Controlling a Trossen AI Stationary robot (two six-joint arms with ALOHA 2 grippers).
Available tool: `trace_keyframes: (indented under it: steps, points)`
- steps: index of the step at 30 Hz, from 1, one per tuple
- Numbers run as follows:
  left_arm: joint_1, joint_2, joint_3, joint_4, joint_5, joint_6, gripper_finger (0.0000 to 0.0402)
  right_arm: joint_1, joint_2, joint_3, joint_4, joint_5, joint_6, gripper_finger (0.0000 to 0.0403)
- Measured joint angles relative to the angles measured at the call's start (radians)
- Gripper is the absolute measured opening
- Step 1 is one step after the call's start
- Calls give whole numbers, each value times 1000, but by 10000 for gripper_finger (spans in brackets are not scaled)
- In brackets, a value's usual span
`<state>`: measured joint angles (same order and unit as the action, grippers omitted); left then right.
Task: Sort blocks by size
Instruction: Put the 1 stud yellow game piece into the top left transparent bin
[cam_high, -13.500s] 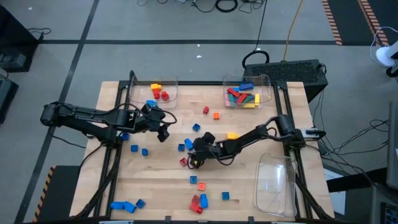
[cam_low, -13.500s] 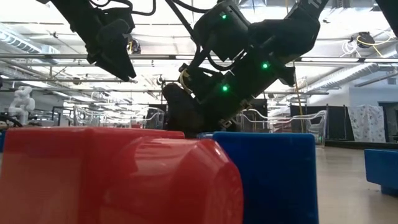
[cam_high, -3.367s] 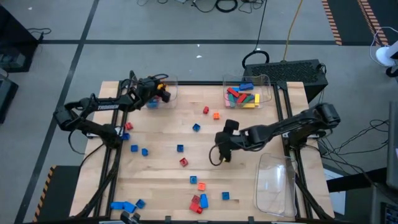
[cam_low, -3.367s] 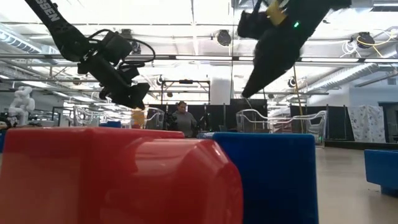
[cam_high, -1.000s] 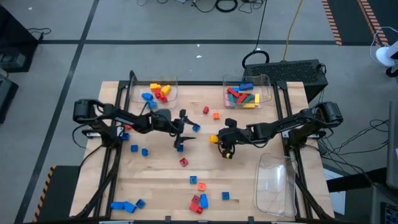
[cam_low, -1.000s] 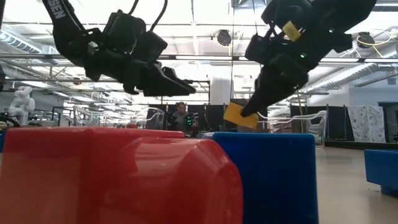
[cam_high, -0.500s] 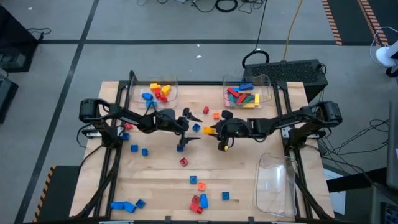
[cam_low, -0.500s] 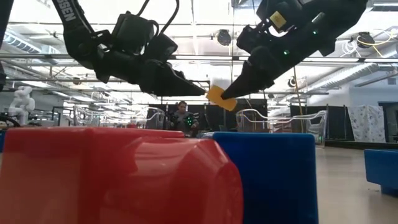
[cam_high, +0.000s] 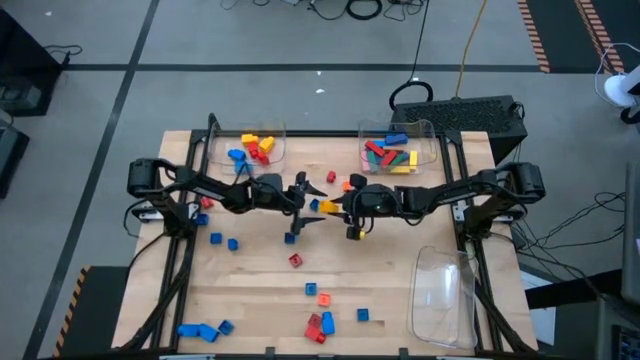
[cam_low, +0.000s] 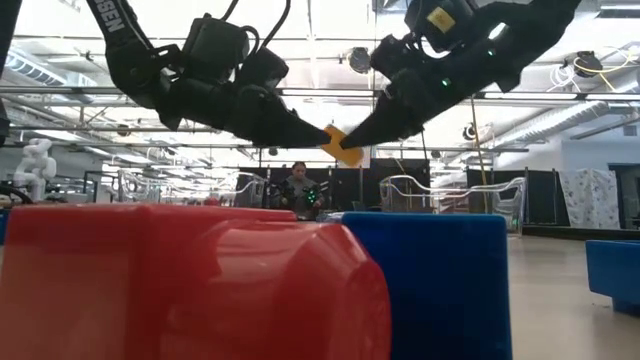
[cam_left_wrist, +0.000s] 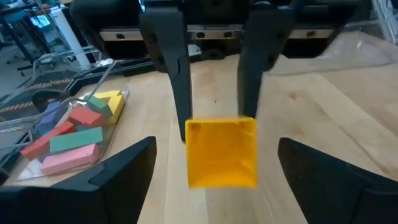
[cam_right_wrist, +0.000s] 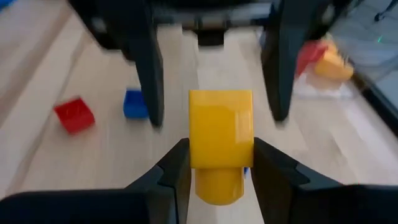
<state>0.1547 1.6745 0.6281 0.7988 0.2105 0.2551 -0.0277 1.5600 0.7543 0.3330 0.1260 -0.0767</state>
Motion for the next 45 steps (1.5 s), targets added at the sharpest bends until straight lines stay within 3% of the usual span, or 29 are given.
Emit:
trace_keyframes:
  steps: [9,17,26,28,32,34,41,45]
  points:
    - [0,6,48,-95,43,-11,261,1,7,20,-1,-2,-14,120]
    - [4,6,49,-108,38,-12,144,1,7,20,-12,3,-14,120]
    - [23,-3,49,-116,22,-13,138,1,7,20,-5,20,9,160]
    - [32,-28,49,-150,-31,-30,138,1,7,20,-3,118,38,178]
    - [68,-99,48,-255,-185,-39,143,-5,2,19,-72,451,176,205]
    - [89,-143,48,-296,-255,-50,144,-13,2,19,-112,529,234,212]
    - [225,-312,48,-555,-516,-141,146,-32,21,18,-125,379,336,213]
    - [342,-370,40,-676,-584,-195,147,-30,39,17,-113,367,348,209]
